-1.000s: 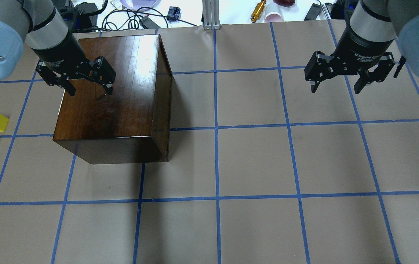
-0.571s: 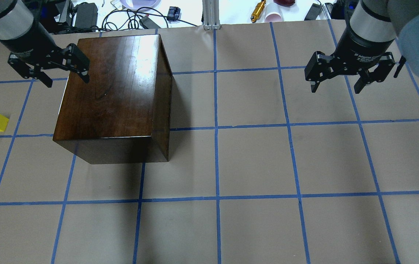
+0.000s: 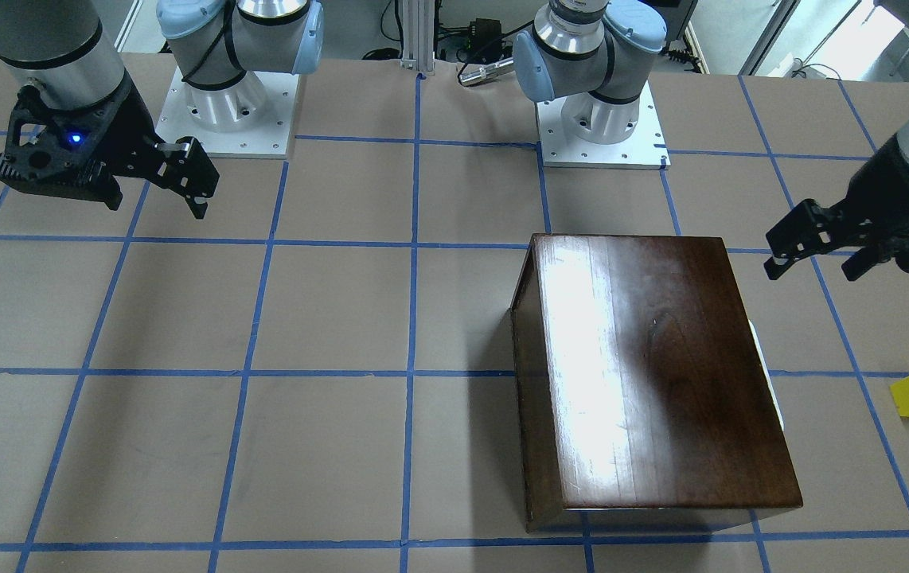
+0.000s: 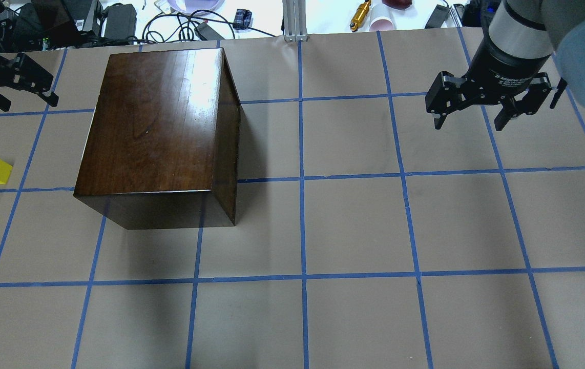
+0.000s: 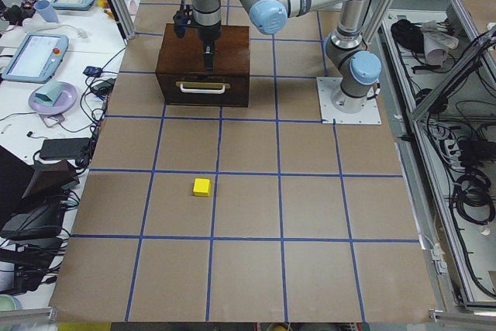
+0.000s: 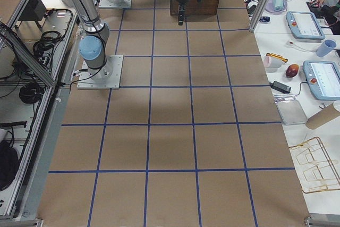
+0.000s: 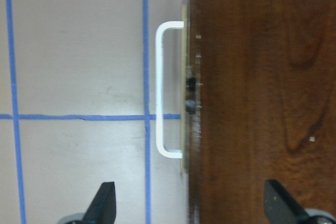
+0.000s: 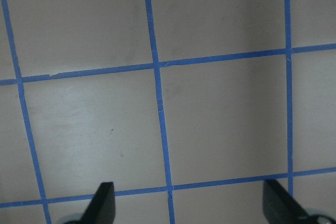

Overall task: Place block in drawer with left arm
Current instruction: 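Move the left gripper down beside the cabinet to the white drawer handle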

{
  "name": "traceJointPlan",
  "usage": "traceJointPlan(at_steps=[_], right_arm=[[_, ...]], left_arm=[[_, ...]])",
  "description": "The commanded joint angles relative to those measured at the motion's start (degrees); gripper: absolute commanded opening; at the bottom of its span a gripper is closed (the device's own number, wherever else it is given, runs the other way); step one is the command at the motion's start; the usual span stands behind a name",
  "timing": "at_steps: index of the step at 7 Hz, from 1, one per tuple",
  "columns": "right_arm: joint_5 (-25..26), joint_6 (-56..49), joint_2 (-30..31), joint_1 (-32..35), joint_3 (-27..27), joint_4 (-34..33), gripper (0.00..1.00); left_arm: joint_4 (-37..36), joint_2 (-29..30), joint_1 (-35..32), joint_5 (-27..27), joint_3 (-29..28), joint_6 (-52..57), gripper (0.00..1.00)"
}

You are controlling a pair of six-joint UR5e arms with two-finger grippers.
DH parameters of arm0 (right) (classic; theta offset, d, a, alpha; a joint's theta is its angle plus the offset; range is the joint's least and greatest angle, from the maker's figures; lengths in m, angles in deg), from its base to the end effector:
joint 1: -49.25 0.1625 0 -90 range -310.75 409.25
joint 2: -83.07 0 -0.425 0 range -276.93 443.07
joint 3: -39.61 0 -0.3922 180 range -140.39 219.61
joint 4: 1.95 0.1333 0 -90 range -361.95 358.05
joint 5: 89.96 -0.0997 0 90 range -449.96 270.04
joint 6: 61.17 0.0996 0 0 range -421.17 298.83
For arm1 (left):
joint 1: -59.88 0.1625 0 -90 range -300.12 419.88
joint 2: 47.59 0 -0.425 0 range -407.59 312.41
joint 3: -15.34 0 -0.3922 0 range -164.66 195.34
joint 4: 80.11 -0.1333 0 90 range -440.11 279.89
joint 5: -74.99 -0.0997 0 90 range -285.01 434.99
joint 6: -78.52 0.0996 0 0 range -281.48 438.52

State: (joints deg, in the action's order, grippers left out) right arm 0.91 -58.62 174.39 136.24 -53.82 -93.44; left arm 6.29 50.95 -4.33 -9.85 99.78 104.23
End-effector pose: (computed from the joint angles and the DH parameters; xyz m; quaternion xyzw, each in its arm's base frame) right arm 0.1064 -0.4870 0.4723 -0.0485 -0.9988 -0.0054 0.0076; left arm 0.1136 -0.5621 0.4643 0.0005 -0.9990 0.0244 0.0382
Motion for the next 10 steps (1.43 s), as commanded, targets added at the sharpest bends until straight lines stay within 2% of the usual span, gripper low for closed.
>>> traceJointPlan(at_steps=[1,4,10], right_arm=[[0.0,0.0,0.0,0.0,-0.1,0.0,1.00],[0.0,0.0,0.0,0.0,0.0,0.0,1.00],[0.0,0.0,0.0,0.0,0.0,0.0,1.00]], left_arm=[[-3.2,3.9,5.6,2.7,-0.1,6.0,1.00],[-5.3,9.2,6.1,10.1,0.1,9.2,1.00],[-5.4,15.2,5.9,16.4,3.4,12.9,1.00]])
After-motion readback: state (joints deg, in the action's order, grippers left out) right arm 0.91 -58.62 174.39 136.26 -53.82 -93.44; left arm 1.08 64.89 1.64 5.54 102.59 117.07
